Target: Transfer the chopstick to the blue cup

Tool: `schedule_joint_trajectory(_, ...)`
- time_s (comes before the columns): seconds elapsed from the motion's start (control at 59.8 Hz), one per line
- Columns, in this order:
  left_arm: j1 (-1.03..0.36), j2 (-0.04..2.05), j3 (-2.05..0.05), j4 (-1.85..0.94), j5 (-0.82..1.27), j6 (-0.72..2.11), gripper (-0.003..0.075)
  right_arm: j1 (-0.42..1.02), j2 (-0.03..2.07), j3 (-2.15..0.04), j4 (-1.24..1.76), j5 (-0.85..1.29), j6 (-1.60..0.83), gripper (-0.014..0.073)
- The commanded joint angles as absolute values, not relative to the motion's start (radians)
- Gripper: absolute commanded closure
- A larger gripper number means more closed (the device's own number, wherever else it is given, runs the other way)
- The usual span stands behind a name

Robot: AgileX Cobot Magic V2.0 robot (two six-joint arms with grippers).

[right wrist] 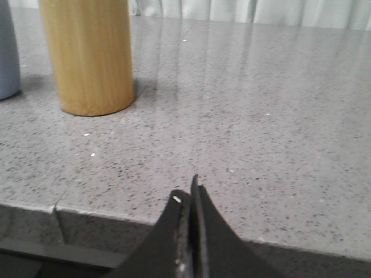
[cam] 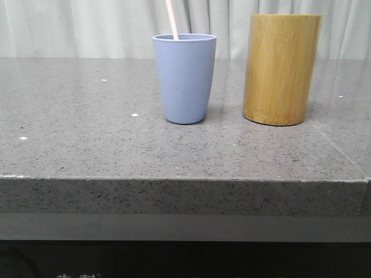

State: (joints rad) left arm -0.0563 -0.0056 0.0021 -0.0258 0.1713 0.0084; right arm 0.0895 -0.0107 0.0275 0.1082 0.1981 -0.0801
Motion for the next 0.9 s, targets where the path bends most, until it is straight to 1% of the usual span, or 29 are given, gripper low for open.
schedule_joint_trajectory(0.0, -0.054, -0.028, 0.009, -0.035, 0.084, 0.0, 0.0739, 0.057, -0.031, 0.023, 0.112, 0.11, -0.083, 0.0694)
schedule_joint_trajectory(0.887, -0.054, -0.028, 0.009, -0.035, 0.084, 0.0, 0.0739, 0.042, -0.031, 0.023, 0.112, 0.111, -0.083, 0.0694)
